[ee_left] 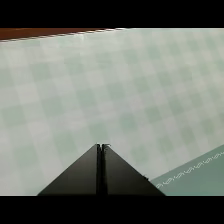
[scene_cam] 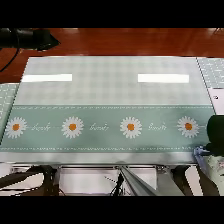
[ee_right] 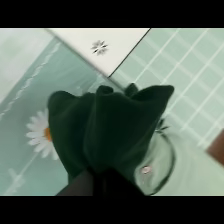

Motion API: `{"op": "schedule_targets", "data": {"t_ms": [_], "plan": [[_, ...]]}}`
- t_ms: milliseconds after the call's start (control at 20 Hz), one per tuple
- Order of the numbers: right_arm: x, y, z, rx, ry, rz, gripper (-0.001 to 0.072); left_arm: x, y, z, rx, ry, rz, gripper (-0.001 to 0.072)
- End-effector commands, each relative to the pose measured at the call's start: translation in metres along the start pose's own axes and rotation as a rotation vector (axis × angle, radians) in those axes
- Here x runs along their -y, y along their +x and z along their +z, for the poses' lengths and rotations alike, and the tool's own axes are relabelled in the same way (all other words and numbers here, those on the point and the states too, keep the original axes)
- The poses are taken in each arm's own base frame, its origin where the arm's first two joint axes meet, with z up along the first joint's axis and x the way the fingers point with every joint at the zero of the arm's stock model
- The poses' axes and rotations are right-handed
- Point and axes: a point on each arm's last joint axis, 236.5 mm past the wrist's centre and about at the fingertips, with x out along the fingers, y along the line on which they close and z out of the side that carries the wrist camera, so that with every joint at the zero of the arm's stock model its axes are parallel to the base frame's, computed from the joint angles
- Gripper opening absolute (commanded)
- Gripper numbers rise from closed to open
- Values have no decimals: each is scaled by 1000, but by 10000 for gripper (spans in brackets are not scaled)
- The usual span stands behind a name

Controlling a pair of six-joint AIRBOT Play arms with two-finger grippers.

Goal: Fold the shirts.

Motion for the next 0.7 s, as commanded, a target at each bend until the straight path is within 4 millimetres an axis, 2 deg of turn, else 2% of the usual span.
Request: {"op": "schedule_targets", "data": {"t_ms": [0, 100, 200, 400, 550, 650], "plan": [[3, 19, -13, -76, 107, 69, 12, -8, 9, 2, 10, -11, 10, 27], [38, 30, -24, -119, 189, -53, 12, -12, 15, -2, -6, -19, 11, 27], [57, 42, -37, -172, 255, -99, 12, -20, 19, -4, -14, -20, 28, 27], [110, 60, -79, -314, 363, -289, 14, -52, 22, 4, 24, -44, 88, 27], [151, 56, -111, -427, 364, -480, 16, -76, 15, 15, 74, -62, 132, 27], [170, 45, -122, -479, 300, -570, 16, -92, 6, 23, 109, -35, 166, 27]]}}
